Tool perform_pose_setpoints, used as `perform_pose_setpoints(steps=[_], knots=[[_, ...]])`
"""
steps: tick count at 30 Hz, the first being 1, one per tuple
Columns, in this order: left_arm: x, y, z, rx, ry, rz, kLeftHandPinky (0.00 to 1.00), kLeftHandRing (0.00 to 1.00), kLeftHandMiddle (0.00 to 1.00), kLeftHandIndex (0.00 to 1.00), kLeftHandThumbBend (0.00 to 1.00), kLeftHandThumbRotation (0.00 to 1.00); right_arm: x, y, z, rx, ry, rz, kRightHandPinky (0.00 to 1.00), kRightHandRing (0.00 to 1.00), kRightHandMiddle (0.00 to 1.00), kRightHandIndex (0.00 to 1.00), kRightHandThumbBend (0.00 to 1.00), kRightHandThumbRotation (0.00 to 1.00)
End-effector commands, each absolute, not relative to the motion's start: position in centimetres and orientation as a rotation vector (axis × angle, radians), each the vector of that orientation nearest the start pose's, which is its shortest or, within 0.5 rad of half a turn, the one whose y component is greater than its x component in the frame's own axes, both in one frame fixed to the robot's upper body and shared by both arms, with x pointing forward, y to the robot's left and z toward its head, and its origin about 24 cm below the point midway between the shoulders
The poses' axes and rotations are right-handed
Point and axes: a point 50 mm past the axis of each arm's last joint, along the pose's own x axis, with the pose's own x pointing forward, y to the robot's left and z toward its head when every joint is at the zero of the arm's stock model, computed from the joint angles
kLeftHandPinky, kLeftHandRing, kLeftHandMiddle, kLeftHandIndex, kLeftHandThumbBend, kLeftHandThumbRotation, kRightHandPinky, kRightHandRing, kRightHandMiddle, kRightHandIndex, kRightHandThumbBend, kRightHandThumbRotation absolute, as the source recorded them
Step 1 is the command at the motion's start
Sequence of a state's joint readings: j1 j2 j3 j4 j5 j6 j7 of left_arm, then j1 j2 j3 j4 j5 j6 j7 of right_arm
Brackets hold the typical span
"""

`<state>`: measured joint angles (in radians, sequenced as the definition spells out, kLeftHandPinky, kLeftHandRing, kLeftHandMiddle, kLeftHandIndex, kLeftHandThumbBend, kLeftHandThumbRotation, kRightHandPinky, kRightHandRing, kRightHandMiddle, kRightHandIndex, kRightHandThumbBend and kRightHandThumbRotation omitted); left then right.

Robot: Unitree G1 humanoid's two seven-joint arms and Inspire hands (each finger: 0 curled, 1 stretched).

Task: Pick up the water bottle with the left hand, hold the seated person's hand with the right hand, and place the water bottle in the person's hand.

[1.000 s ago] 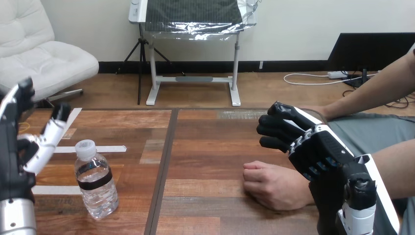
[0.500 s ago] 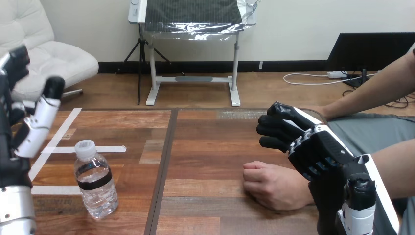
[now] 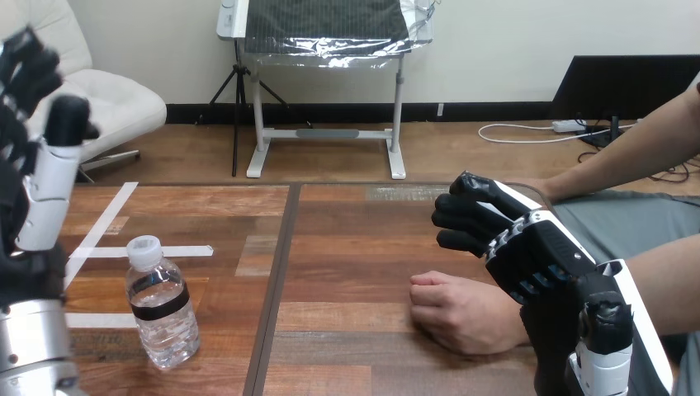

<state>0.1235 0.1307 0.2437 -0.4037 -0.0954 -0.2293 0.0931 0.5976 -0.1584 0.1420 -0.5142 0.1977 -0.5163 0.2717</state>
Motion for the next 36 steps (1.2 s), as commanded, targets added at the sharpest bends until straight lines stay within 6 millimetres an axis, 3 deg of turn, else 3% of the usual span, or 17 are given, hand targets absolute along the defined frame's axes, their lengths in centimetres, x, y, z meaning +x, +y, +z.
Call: perform_pose_setpoints(steps=[1, 2, 4, 10, 19, 36], knots=[[20.0, 20.7, 15.0, 0.025, -0.599, 0.203, 0.55, 0.89, 0.88, 0.85, 0.83, 0.84, 13.5, -15.0, 10.7, 0.046, -0.507, 0.282, 0.77, 0.80, 0.80, 0.81, 0.80, 1.00], [20.0, 20.5, 15.1, 0.018, -0.601, 0.197, 0.68, 0.92, 0.89, 0.85, 0.82, 0.85, 13.5, -15.0, 10.7, 0.046, -0.508, 0.282, 0.77, 0.80, 0.80, 0.81, 0.80, 1.00], [19.8, 20.0, 15.1, -0.017, -0.604, 0.172, 0.79, 0.93, 0.91, 0.86, 0.81, 0.86, 13.5, -15.0, 10.7, 0.044, -0.509, 0.281, 0.77, 0.80, 0.80, 0.81, 0.80, 1.00], [19.4, 18.8, 14.9, -0.110, -0.592, 0.102, 0.96, 0.98, 0.95, 0.89, 0.75, 0.86, 13.6, -15.0, 10.7, 0.043, -0.510, 0.285, 0.76, 0.80, 0.79, 0.81, 0.79, 1.00], [19.3, 17.3, 14.0, -0.284, -0.554, -0.055, 1.00, 1.00, 1.00, 0.98, 0.71, 0.83, 13.6, -15.0, 10.6, 0.036, -0.509, 0.285, 0.76, 0.80, 0.79, 0.81, 0.79, 1.00], [19.2, 14.8, 12.6, -0.552, -0.425, -0.269, 1.00, 1.00, 1.00, 1.00, 0.68, 0.83, 13.5, -14.9, 10.6, 0.040, -0.506, 0.282, 0.76, 0.80, 0.80, 0.81, 0.79, 1.00]])
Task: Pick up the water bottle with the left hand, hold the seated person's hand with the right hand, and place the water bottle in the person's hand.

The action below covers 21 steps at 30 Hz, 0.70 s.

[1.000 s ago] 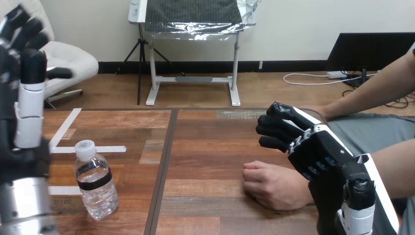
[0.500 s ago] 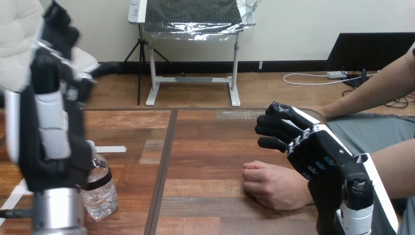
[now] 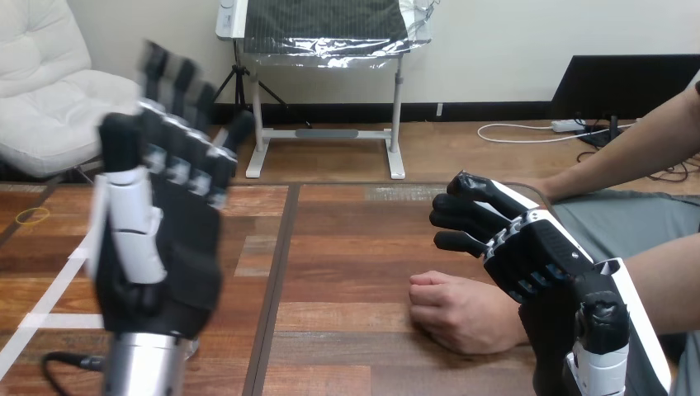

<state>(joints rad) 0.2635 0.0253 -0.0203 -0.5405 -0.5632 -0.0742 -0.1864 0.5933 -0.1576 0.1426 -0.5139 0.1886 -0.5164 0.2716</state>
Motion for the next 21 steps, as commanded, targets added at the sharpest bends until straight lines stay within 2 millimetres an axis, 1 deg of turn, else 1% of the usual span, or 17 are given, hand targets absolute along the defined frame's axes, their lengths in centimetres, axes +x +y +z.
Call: perform_pose_setpoints(steps=[1, 6, 12, 21], knots=[[19.2, 14.7, 12.6, -0.562, -0.420, -0.274, 1.00, 1.00, 1.00, 1.00, 0.69, 0.83, 13.5, -14.9, 10.6, 0.040, -0.506, 0.282, 0.76, 0.80, 0.80, 0.81, 0.79, 1.00], [19.3, 14.3, 12.3, -0.621, -0.391, -0.311, 1.00, 1.00, 1.00, 1.00, 0.73, 0.84, 13.5, -15.0, 10.6, 0.048, -0.501, 0.284, 0.76, 0.80, 0.80, 0.81, 0.79, 1.00], [19.3, 14.0, 11.9, -0.702, -0.360, -0.351, 1.00, 1.00, 1.00, 1.00, 0.75, 0.87, 13.4, -15.0, 10.5, 0.053, -0.494, 0.282, 0.76, 0.80, 0.80, 0.81, 0.80, 1.00], [19.5, 13.8, 11.2, -0.817, -0.310, -0.388, 1.00, 1.00, 0.97, 1.00, 0.79, 0.86, 13.3, -15.0, 10.5, 0.053, -0.494, 0.282, 0.76, 0.80, 0.80, 0.81, 0.79, 1.00]])
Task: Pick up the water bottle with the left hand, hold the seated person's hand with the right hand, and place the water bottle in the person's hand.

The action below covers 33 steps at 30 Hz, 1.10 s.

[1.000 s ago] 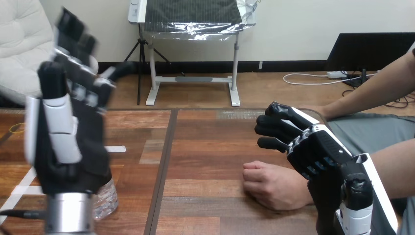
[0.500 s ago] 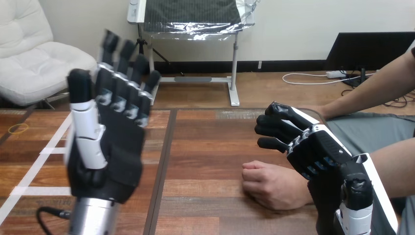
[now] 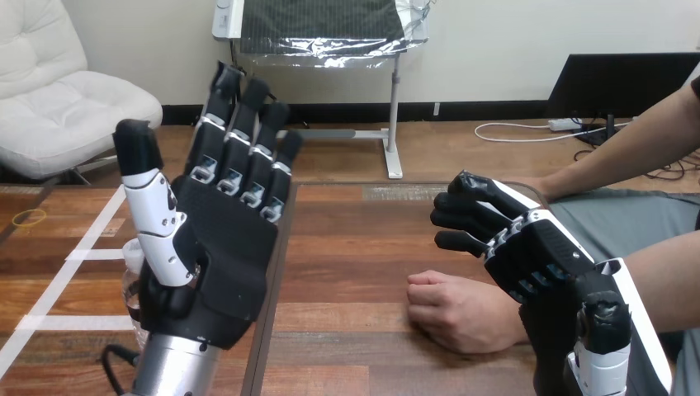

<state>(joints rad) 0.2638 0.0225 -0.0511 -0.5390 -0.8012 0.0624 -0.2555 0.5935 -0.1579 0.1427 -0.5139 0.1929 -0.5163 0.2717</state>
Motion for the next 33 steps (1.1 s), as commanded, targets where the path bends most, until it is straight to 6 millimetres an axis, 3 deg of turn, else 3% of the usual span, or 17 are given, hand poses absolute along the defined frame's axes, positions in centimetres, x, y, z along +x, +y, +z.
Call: perform_pose_setpoints(steps=[1, 9, 14, 16, 17, 18, 21, 25, 33], knots=[[19.6, 13.8, 11.2, -0.828, -0.307, -0.391, 1.00, 1.00, 0.97, 1.00, 0.79, 0.86, 13.3, -15.0, 10.6, 0.052, -0.495, 0.282, 0.76, 0.80, 0.80, 0.81, 0.79, 1.00], [19.8, 13.7, 10.8, -0.910, -0.276, -0.398, 1.00, 0.96, 0.94, 1.00, 0.78, 0.84, 13.4, -15.1, 10.5, 0.049, -0.499, 0.280, 0.76, 0.80, 0.80, 0.81, 0.78, 1.00], [20.0, 13.8, 10.5, -0.990, -0.256, -0.391, 0.99, 0.89, 0.89, 0.97, 0.78, 0.82, 13.4, -15.1, 10.5, 0.051, -0.498, 0.278, 0.76, 0.80, 0.80, 0.81, 0.78, 1.00], [20.0, 13.8, 10.4, -1.018, -0.249, -0.387, 0.85, 0.82, 0.83, 0.92, 0.77, 0.80, 13.3, -15.1, 10.5, 0.051, -0.495, 0.276, 0.76, 0.80, 0.80, 0.81, 0.78, 1.00], [20.1, 13.8, 10.4, -1.032, -0.246, -0.383, 0.64, 0.76, 0.79, 0.89, 0.76, 0.79, 13.3, -15.1, 10.5, 0.050, -0.495, 0.276, 0.76, 0.80, 0.80, 0.81, 0.78, 1.00], [20.1, 13.8, 10.4, -1.039, -0.245, -0.381, 0.54, 0.72, 0.76, 0.86, 0.75, 0.78, 13.3, -15.1, 10.5, 0.049, -0.495, 0.276, 0.76, 0.80, 0.80, 0.81, 0.78, 1.00], [20.2, 13.8, 10.3, -1.071, -0.241, -0.371, 0.33, 0.59, 0.67, 0.78, 0.73, 0.78, 13.4, -15.1, 10.5, 0.046, -0.497, 0.276, 0.76, 0.80, 0.80, 0.81, 0.78, 1.00], [20.3, 13.8, 10.2, -1.099, -0.238, -0.363, 0.17, 0.42, 0.54, 0.64, 0.69, 0.77, 13.4, -15.2, 10.5, 0.043, -0.497, 0.273, 0.76, 0.79, 0.80, 0.81, 0.78, 1.00], [20.4, 13.9, 9.9, -1.155, -0.233, -0.355, 0.10, 0.25, 0.36, 0.42, 0.63, 0.74, 13.3, -15.2, 10.5, 0.047, -0.492, 0.273, 0.75, 0.79, 0.79, 0.81, 0.78, 1.00]])
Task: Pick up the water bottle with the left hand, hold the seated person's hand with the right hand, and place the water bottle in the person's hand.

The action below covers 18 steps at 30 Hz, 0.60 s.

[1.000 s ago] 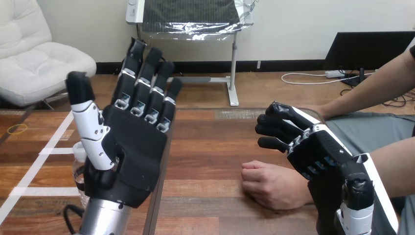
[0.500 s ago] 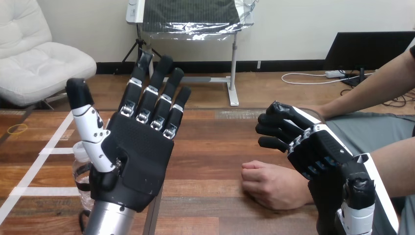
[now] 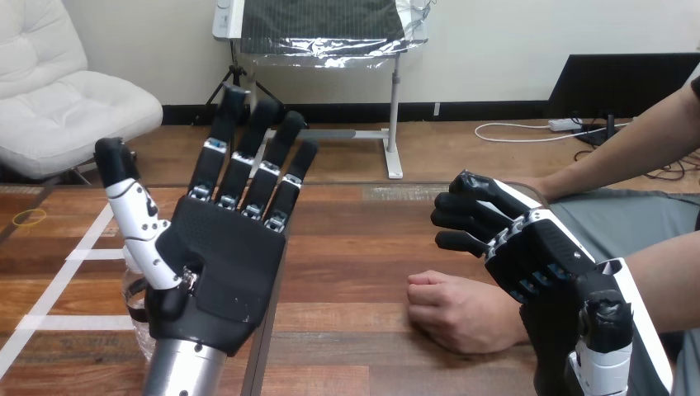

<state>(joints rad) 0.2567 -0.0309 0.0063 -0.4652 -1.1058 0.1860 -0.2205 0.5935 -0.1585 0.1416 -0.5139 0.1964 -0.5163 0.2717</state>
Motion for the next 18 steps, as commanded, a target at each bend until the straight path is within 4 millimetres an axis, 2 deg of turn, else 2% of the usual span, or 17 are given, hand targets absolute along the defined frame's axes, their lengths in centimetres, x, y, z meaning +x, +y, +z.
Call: perform_pose_setpoints(steps=[1, 9, 17, 18], knots=[[20.45, 13.85, 9.90, -1.157, -0.233, -0.357, 0.10, 0.24, 0.35, 0.40, 0.62, 0.74, 13.35, -15.20, 10.55, 0.047, -0.491, 0.272, 0.75, 0.79, 0.79, 0.81, 0.78, 1.00], [20.65, 14.00, 9.67, -1.193, -0.237, -0.351, 0.08, 0.17, 0.26, 0.31, 0.56, 0.70, 13.42, -15.19, 10.59, 0.053, -0.493, 0.275, 0.76, 0.80, 0.79, 0.81, 0.79, 1.00], [20.86, 14.19, 9.51, -1.222, -0.235, -0.331, 0.06, 0.12, 0.21, 0.24, 0.48, 0.59, 13.53, -15.18, 10.63, 0.053, -0.495, 0.276, 0.76, 0.80, 0.80, 0.81, 0.79, 1.00], [20.90, 14.22, 9.50, -1.225, -0.234, -0.329, 0.06, 0.12, 0.21, 0.23, 0.46, 0.56, 13.56, -15.17, 10.64, 0.054, -0.495, 0.277, 0.76, 0.80, 0.80, 0.81, 0.79, 1.00]])
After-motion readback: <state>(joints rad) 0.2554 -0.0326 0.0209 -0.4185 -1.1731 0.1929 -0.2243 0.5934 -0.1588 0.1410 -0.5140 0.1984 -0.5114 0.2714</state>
